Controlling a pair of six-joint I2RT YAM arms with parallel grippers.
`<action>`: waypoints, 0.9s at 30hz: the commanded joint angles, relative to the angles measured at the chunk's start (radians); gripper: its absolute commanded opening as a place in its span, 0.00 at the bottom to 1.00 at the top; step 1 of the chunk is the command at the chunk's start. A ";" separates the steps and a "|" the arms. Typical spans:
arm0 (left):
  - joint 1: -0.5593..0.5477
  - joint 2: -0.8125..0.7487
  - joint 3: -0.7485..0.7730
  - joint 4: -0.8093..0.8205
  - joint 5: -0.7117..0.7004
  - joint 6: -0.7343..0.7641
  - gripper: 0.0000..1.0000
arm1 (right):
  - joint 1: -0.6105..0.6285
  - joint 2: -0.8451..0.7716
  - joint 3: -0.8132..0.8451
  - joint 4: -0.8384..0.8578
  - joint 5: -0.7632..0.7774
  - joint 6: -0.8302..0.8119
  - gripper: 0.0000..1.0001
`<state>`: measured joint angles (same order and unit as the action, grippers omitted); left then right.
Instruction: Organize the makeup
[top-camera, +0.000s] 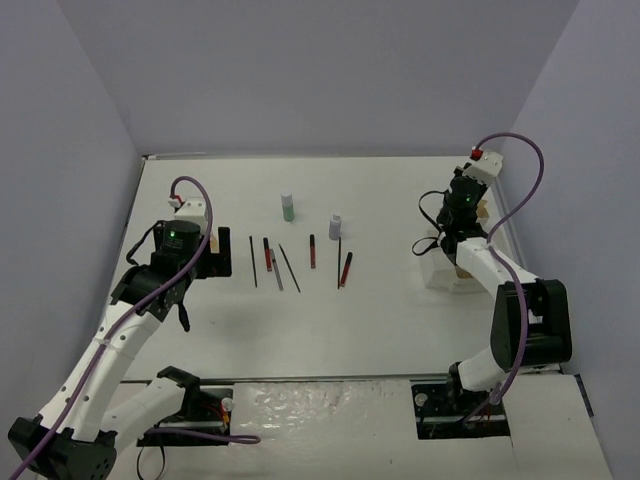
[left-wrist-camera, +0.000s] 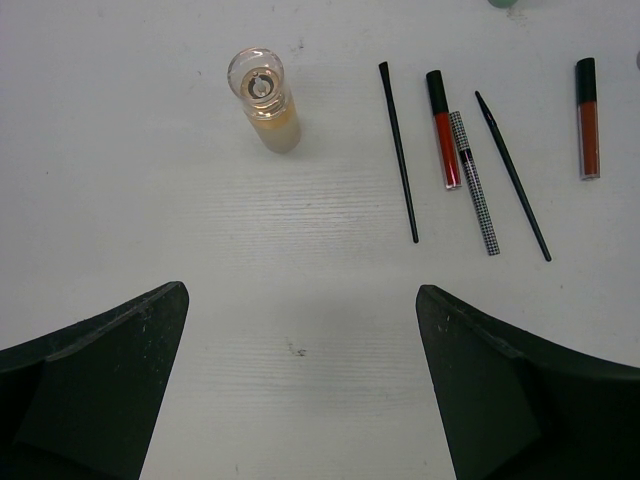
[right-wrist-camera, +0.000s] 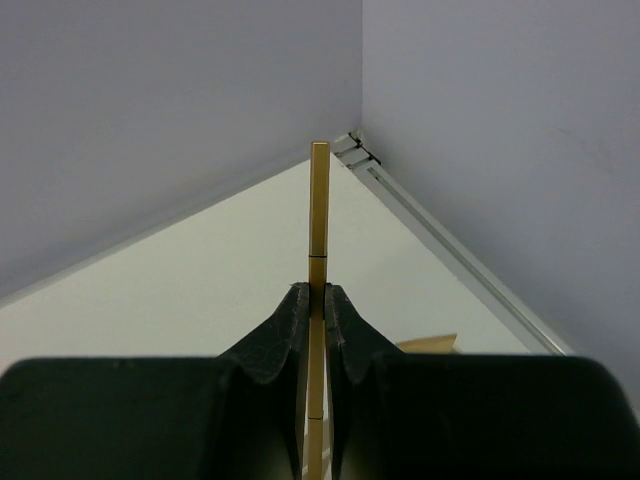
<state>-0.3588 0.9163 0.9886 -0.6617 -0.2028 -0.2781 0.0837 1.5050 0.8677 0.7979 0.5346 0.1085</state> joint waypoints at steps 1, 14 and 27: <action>0.006 -0.003 0.030 0.030 -0.001 -0.010 0.97 | -0.004 0.003 -0.033 0.151 0.023 0.035 0.00; 0.007 -0.012 0.028 0.031 0.000 -0.010 0.97 | 0.002 -0.037 -0.126 0.142 0.000 0.071 0.04; 0.007 -0.024 0.027 0.033 0.004 -0.010 0.97 | 0.023 -0.206 -0.158 0.030 -0.025 0.093 0.37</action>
<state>-0.3584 0.9083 0.9886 -0.6617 -0.2020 -0.2779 0.0935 1.3901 0.6964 0.8132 0.5092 0.1831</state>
